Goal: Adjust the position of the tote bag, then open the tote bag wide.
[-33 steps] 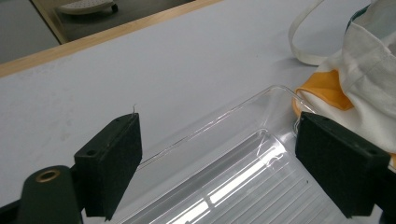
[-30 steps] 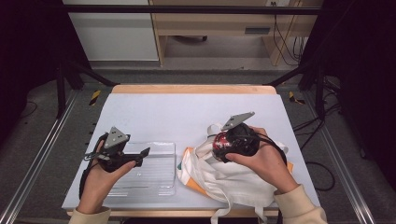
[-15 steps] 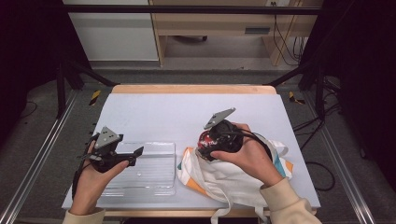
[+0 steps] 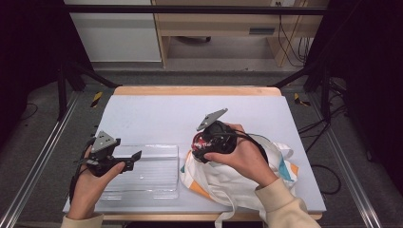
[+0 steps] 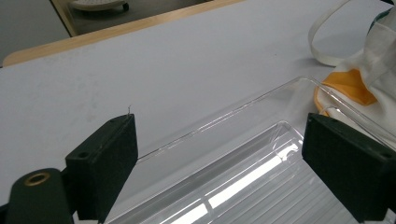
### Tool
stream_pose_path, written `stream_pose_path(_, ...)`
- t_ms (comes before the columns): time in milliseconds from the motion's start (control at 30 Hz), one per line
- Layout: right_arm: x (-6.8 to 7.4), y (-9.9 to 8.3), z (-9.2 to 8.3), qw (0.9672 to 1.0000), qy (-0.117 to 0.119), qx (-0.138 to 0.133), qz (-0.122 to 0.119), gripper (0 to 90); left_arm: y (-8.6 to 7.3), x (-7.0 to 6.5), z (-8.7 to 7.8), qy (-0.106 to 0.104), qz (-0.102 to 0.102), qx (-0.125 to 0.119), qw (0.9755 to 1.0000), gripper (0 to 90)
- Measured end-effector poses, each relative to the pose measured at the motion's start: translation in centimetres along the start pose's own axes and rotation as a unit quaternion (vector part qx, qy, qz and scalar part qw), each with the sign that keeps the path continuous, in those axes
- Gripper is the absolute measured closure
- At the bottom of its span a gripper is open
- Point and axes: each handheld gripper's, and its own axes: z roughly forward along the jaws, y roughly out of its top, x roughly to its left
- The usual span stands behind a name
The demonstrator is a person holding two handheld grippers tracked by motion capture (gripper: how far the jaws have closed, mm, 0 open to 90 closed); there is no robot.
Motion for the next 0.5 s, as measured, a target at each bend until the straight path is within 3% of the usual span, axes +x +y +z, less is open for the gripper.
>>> stream_pose_path(500,0.6,1.3,0.8,0.9999,0.006,-0.007,-0.009,25.6,-0.5,1.8,-1.0,0.004,-0.017,-0.009,0.9998,10.2)
